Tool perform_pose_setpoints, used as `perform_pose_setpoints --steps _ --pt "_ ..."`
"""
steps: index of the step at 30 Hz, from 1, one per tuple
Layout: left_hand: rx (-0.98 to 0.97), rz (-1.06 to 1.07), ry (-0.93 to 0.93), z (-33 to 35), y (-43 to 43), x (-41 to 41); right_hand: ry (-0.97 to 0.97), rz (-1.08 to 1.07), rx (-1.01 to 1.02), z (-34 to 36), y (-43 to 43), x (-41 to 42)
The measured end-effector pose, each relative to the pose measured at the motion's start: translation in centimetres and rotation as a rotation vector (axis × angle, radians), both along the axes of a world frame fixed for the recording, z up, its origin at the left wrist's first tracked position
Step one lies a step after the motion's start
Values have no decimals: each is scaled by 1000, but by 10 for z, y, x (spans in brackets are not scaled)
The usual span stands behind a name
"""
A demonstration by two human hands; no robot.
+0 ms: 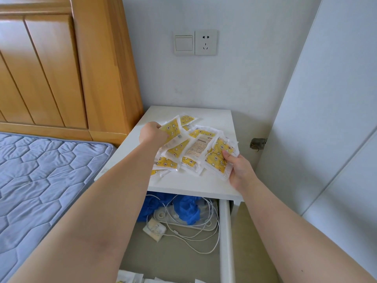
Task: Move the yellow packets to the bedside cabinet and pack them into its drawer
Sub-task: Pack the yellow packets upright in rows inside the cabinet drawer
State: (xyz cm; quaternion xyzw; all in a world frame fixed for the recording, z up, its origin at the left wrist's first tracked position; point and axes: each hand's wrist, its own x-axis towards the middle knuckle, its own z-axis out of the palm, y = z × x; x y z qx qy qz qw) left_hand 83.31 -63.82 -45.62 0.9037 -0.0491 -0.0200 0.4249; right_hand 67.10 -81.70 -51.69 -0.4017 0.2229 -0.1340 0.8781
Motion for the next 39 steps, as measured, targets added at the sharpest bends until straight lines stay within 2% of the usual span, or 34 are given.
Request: perform_pose_setpoints --steps 4,12,18,21,24,29,32,39 --pt "-274 29 30 10 3 -3 -3 6 -4 0 -1 -1" --pt "-636 -17 167 16 10 -49 20 -72 -21 12 15 -10" --pt "-884 -85 404 5 26 -97 0 138 27 20 42 -50" --pt "-977 -124 526 -13 36 -120 -2 175 88 18 57 -71" --pt "-999 -93 621 -36 48 -139 39 182 83 11 68 -87" --pt "-824 -185 802 -77 70 -168 86 198 23 -5 84 -105" --pt "-831 -201 921 -92 83 -181 140 215 -40 -14 94 -112" --pt "-750 -127 862 -132 118 -185 289 183 -150 -33 114 -119"
